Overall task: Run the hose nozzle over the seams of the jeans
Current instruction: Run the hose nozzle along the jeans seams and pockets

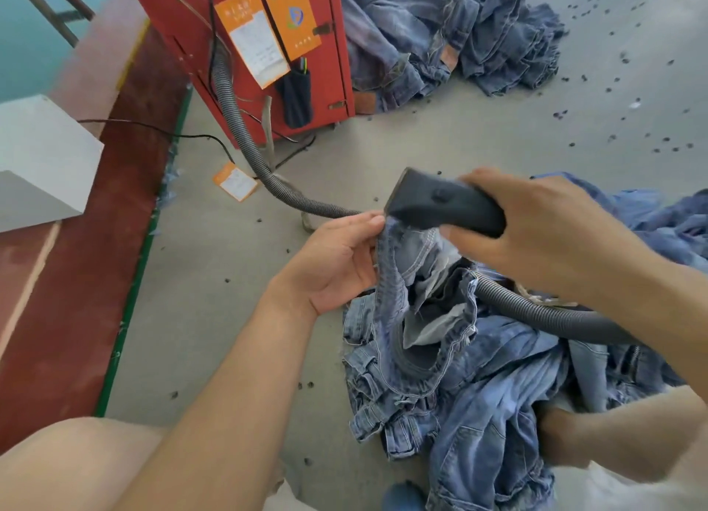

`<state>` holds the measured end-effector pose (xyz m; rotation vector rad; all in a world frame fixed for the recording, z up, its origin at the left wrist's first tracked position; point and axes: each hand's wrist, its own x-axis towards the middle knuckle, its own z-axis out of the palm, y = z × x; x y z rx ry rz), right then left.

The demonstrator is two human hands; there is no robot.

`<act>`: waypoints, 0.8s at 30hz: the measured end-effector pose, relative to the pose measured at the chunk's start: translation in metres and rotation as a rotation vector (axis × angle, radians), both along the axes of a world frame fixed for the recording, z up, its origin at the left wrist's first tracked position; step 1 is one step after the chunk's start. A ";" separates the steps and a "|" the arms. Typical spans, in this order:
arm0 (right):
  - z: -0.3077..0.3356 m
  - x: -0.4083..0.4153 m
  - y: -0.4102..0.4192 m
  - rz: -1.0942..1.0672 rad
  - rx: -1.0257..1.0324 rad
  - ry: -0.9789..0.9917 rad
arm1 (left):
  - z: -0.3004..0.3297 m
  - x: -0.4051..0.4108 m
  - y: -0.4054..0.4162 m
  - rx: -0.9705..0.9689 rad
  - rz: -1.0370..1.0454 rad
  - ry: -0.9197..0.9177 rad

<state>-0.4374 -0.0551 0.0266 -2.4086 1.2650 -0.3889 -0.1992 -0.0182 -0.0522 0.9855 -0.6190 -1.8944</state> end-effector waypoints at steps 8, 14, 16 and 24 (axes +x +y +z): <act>0.023 -0.026 -0.017 0.032 0.191 -0.005 | 0.002 0.000 -0.001 -0.005 0.010 0.059; 0.007 -0.010 -0.006 0.057 0.133 0.105 | -0.005 -0.002 -0.001 -0.004 0.028 0.131; 0.003 -0.007 -0.003 0.021 0.106 0.060 | -0.006 0.003 -0.004 -0.024 0.042 0.159; 0.020 -0.022 -0.019 -0.142 0.059 -0.158 | -0.010 0.009 -0.003 0.007 0.109 0.130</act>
